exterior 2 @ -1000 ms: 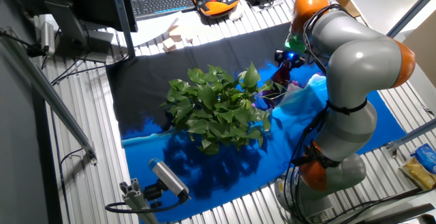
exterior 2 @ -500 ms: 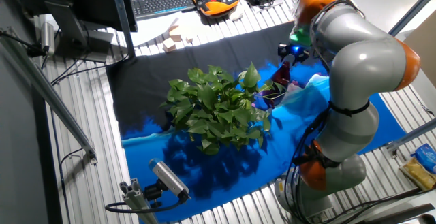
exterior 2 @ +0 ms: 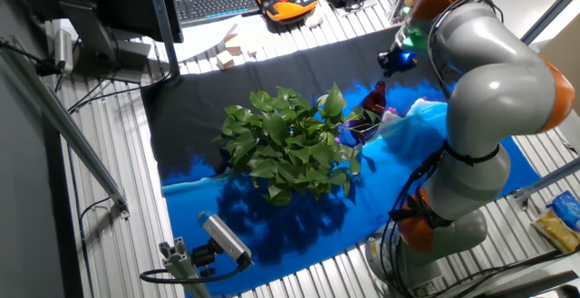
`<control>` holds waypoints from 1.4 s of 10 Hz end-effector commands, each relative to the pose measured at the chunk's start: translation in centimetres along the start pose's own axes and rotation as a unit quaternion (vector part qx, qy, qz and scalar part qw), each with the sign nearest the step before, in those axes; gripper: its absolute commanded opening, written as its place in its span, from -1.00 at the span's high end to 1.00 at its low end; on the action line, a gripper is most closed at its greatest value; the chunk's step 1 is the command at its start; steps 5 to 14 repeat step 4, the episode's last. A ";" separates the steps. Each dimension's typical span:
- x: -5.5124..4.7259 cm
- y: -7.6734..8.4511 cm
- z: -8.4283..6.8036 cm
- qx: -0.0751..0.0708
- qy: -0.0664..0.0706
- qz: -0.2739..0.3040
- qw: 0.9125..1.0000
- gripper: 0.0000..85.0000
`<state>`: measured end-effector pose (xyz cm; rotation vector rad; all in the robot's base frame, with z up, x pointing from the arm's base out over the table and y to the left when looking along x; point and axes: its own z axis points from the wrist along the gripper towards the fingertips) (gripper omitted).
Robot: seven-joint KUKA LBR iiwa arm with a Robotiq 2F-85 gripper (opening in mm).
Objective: Water the plant
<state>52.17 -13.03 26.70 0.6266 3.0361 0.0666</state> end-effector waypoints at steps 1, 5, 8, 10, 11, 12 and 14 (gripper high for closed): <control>0.0 0.2 -2.4 -0.010 0.006 -0.031 0.999 1.00; 0.3 1.3 -3.7 -0.018 0.020 -0.076 0.997 1.00; 0.3 1.3 -3.7 -0.018 0.020 -0.076 0.997 1.00; 0.3 1.3 -3.7 -0.018 0.020 -0.076 0.997 1.00; 0.3 1.3 -3.7 -0.018 0.020 -0.076 0.997 1.00; 0.3 1.3 -3.7 -0.018 0.020 -0.076 0.997 1.00; 0.3 1.3 -3.7 -0.018 0.020 -0.076 0.997 1.00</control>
